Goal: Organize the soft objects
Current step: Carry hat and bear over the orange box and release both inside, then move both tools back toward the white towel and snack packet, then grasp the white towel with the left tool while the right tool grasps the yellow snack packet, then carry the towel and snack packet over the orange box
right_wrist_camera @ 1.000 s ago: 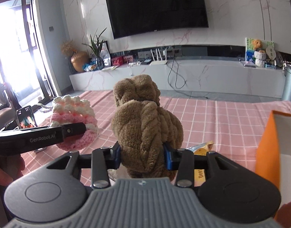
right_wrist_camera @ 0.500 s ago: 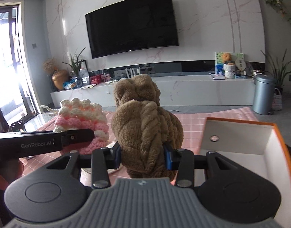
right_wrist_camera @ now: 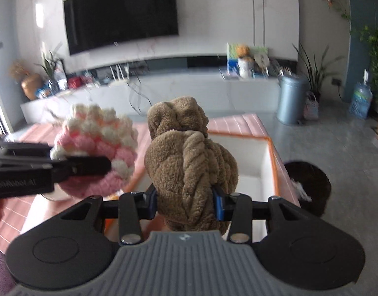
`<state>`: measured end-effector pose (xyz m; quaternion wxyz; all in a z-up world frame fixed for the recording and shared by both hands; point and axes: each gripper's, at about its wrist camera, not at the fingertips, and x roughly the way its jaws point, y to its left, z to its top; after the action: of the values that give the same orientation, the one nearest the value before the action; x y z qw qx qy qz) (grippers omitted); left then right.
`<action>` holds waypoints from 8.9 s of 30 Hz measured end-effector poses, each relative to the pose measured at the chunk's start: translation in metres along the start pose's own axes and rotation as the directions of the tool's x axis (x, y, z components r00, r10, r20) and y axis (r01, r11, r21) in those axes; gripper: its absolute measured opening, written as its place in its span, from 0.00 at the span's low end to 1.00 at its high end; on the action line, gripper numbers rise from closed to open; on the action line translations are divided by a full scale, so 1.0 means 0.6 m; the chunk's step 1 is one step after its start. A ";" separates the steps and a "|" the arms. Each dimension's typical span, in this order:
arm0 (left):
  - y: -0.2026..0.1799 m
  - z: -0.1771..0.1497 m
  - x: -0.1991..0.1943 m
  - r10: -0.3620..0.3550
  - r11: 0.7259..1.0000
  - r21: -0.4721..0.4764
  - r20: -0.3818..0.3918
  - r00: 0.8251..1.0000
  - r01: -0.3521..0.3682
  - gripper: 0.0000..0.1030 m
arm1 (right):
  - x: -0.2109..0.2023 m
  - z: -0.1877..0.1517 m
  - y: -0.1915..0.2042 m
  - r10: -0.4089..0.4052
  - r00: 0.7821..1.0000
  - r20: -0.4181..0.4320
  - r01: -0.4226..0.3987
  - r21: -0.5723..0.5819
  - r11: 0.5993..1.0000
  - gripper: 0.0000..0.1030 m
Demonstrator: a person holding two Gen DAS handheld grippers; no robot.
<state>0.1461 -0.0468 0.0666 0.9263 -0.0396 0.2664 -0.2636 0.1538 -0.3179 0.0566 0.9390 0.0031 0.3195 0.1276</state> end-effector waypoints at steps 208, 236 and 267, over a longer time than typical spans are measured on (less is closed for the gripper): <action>0.342 -0.172 -0.035 0.570 0.776 -0.216 -0.163 0.805 -0.593 0.75 | 0.421 -0.026 0.370 0.074 0.967 -0.242 -0.105 -0.116 0.988 0.60; 0.277 -0.158 -0.022 0.549 0.818 -0.134 -0.110 0.828 -0.560 0.19 | 0.387 -0.023 0.349 0.096 0.974 -0.205 -0.111 -0.063 0.992 0.48; 0.165 -0.111 -0.151 0.475 0.867 -0.184 0.025 0.879 -0.463 0.19 | 0.133 -0.014 0.287 0.150 0.989 0.017 -0.149 -0.063 0.987 0.48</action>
<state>0.0928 0.0886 0.0311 0.9642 -0.0628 0.2576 -0.0049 0.1688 -0.1327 0.0170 0.9298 -0.0003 0.3042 0.2074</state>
